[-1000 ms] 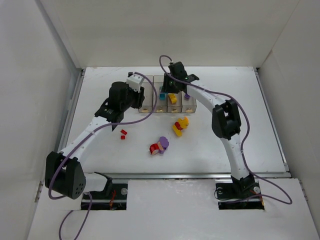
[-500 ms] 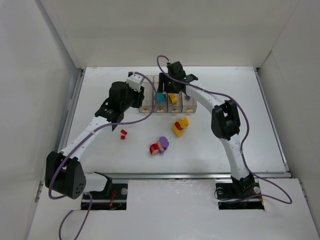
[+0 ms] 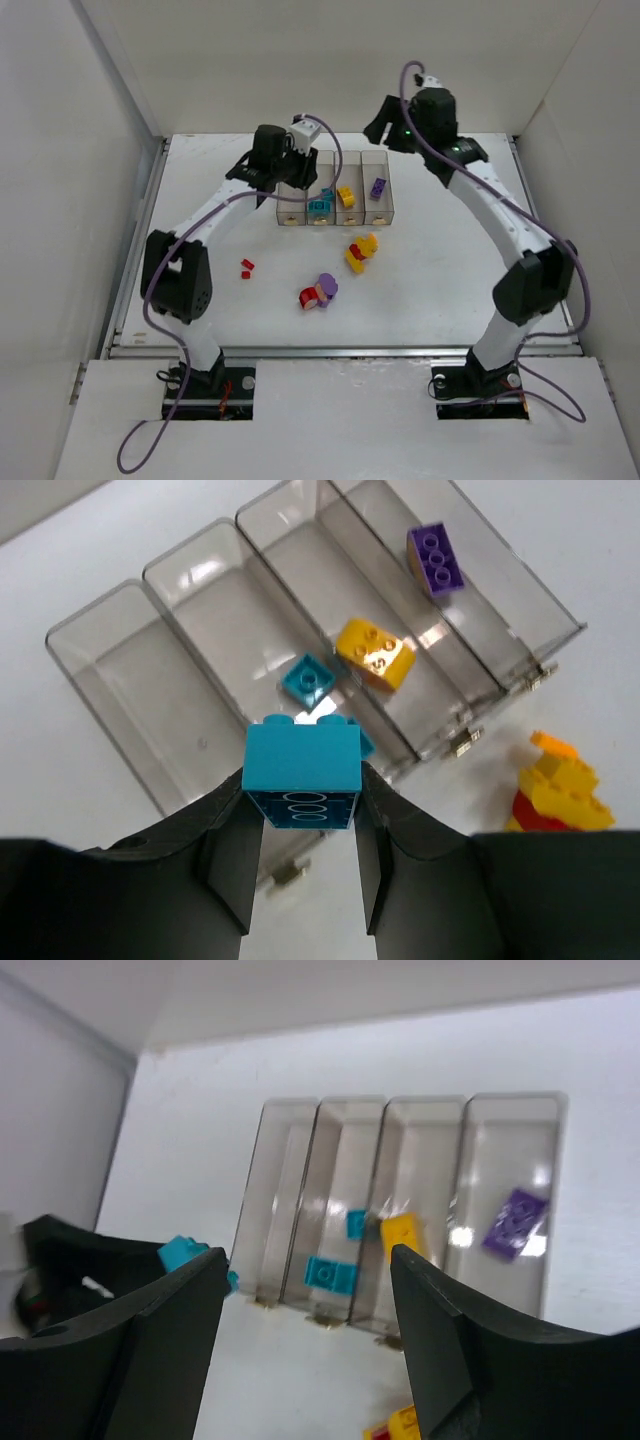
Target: Sort the legos into containers by color
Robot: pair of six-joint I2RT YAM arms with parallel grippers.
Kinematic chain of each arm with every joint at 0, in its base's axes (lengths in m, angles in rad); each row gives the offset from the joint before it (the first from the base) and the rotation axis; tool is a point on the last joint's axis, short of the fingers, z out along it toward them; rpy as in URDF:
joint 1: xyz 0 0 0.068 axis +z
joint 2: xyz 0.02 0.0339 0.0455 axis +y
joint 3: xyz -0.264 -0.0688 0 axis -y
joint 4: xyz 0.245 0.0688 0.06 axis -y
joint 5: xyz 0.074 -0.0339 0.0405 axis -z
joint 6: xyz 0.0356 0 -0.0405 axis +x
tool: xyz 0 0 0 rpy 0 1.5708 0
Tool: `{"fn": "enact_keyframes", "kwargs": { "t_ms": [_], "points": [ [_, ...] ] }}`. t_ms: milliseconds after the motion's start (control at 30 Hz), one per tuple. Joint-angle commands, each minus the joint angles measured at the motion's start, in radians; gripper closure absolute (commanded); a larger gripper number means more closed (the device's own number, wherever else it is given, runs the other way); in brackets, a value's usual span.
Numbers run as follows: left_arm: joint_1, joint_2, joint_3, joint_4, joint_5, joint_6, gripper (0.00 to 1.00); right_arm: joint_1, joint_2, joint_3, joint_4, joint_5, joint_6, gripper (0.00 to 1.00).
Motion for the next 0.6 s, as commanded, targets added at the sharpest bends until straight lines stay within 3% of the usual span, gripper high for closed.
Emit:
{"fn": "enact_keyframes", "kwargs": {
  "t_ms": [0, 133, 333, 367, 533, 567],
  "points": [
    [0.005, 0.154, 0.227, -0.051, 0.068, 0.004, 1.0, -0.065, -0.119, -0.131, 0.076, 0.042, 0.006, 0.28],
    [-0.004, 0.35, 0.438, -0.108, 0.068, -0.02, 1.0, -0.116, -0.237, -0.276, 0.085, 0.053, -0.003, 0.28],
    [-0.025, 0.435, 0.475, -0.031, -0.034, -0.023, 0.97, -0.154, -0.342, -0.383, 0.076, 0.062, -0.019, 0.28],
    [-0.025, 0.435, 0.475, -0.019, -0.043, -0.014, 0.93, -0.154, -0.354, -0.383, 0.065, 0.048, -0.019, 0.28],
    [-0.034, 0.444, 0.466, -0.01, -0.062, -0.023, 0.48, -0.154, -0.374, -0.427, 0.051, 0.037, -0.028, 0.28],
    [-0.034, 0.444, 0.466, -0.01, -0.062, -0.023, 0.46, -0.154, -0.374, -0.427, 0.051, 0.037, -0.028, 0.28]
  ]
}}
